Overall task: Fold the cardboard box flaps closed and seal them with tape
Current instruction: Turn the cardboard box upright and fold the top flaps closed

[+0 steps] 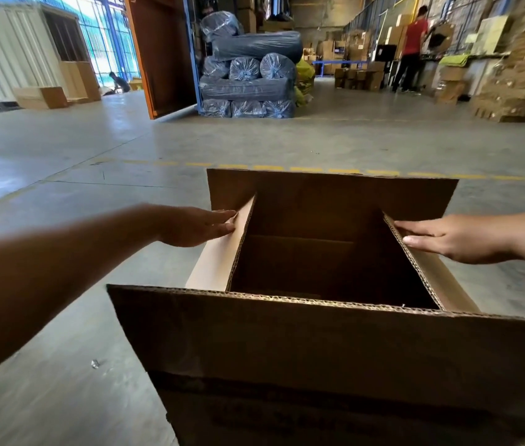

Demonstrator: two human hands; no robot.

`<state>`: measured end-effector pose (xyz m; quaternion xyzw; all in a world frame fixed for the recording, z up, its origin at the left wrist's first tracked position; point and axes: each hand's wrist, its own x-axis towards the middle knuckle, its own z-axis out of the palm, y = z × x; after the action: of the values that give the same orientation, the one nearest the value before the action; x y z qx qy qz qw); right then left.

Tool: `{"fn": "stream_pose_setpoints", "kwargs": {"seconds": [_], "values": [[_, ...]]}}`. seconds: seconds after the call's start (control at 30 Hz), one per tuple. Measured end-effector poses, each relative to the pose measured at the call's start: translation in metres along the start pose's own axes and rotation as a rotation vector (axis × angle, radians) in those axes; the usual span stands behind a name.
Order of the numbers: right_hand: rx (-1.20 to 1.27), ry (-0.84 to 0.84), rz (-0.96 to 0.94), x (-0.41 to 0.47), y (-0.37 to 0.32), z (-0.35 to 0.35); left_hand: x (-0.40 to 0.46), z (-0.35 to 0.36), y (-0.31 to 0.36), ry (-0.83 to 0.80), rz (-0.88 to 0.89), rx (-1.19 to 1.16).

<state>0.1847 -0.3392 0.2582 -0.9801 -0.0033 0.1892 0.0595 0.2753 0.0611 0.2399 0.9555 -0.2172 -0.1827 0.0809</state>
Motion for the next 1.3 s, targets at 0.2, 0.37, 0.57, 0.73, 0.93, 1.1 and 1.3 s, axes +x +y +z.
{"fn": "stream_pose_setpoints", "kwargs": {"seconds": [0.2, 0.37, 0.57, 0.73, 0.93, 1.1, 1.3], "values": [[0.023, -0.141, -0.053, 0.027, -0.008, 0.024, 0.033, 0.048, -0.033, 0.062, 0.166, -0.085], [-0.172, -0.233, 0.009, 0.034, -0.017, 0.033, 0.048, 0.077, -0.034, 0.130, 0.175, -0.114], [-0.240, -0.088, -0.014, 0.031, -0.028, 0.022, 0.059, 0.087, -0.022, 0.116, 0.084, 0.215], [-0.161, 0.194, -0.267, 0.008, -0.054, -0.012, 0.050, 0.089, -0.030, 0.279, 0.089, 0.032], [-0.031, 0.231, -0.592, -0.073, -0.123, -0.010, 0.040, 0.090, -0.036, 0.454, 0.072, 0.042], [-0.241, 0.195, -0.564, -0.093, -0.148, 0.028, 0.016, 0.068, -0.050, 0.686, 0.075, -0.085], [-0.405, 0.528, -0.357, -0.047, -0.146, 0.050, -0.024, 0.004, -0.015, 0.422, 0.078, -0.642]]}}
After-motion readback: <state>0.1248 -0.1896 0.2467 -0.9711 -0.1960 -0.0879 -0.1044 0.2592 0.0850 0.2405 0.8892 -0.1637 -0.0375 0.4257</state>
